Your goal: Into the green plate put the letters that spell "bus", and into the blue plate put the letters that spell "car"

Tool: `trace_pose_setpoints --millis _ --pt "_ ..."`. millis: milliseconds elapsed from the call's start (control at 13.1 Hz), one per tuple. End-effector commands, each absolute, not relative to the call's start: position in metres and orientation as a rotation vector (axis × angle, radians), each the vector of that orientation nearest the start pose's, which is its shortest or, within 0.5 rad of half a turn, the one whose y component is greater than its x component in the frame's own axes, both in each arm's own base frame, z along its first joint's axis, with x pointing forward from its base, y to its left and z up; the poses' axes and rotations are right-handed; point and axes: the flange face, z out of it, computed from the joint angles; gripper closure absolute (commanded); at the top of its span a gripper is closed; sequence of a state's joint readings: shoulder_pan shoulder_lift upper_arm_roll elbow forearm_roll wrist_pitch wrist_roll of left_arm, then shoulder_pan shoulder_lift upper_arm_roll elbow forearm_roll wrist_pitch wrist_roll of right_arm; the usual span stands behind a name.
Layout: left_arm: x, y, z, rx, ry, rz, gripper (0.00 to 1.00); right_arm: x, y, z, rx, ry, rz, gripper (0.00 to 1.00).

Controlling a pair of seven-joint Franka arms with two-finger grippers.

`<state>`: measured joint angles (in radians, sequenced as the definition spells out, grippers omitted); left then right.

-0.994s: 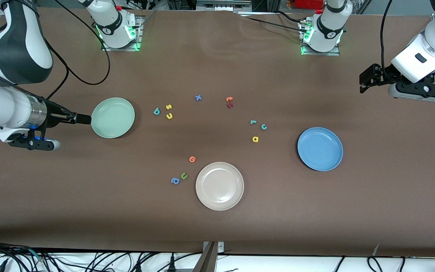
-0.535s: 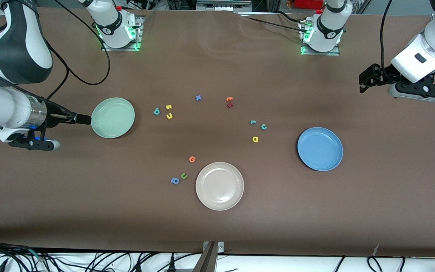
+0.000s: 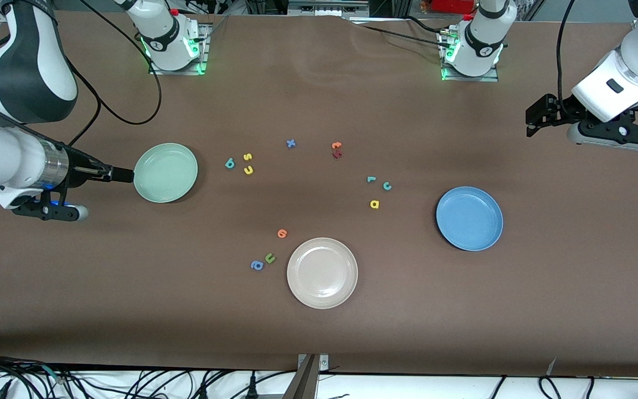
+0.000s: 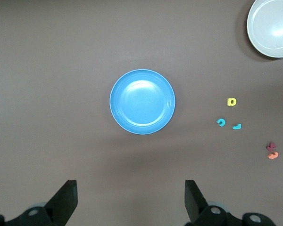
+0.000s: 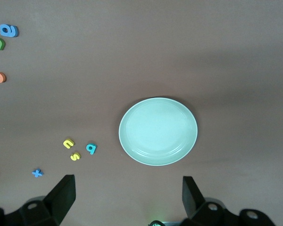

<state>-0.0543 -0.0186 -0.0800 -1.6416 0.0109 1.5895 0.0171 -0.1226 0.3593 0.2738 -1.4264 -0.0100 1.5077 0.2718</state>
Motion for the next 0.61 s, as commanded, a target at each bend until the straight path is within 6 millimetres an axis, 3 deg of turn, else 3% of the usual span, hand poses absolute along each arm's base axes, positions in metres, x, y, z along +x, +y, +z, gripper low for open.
trace_pose_setpoints --millis 0,535 --pt "0.5482 -0.0737 0.6078 -3.137 0.253 0.042 0.0 0.6309 0.0699 0.4804 -3.071 0.185 0.422 0.0" --pt "0.548 -0.0753 0.6078 -3.137 0.255 0.042 0.0 0.6307 0.0705 0.4803 -3.082 0.189 0.422 0.0"
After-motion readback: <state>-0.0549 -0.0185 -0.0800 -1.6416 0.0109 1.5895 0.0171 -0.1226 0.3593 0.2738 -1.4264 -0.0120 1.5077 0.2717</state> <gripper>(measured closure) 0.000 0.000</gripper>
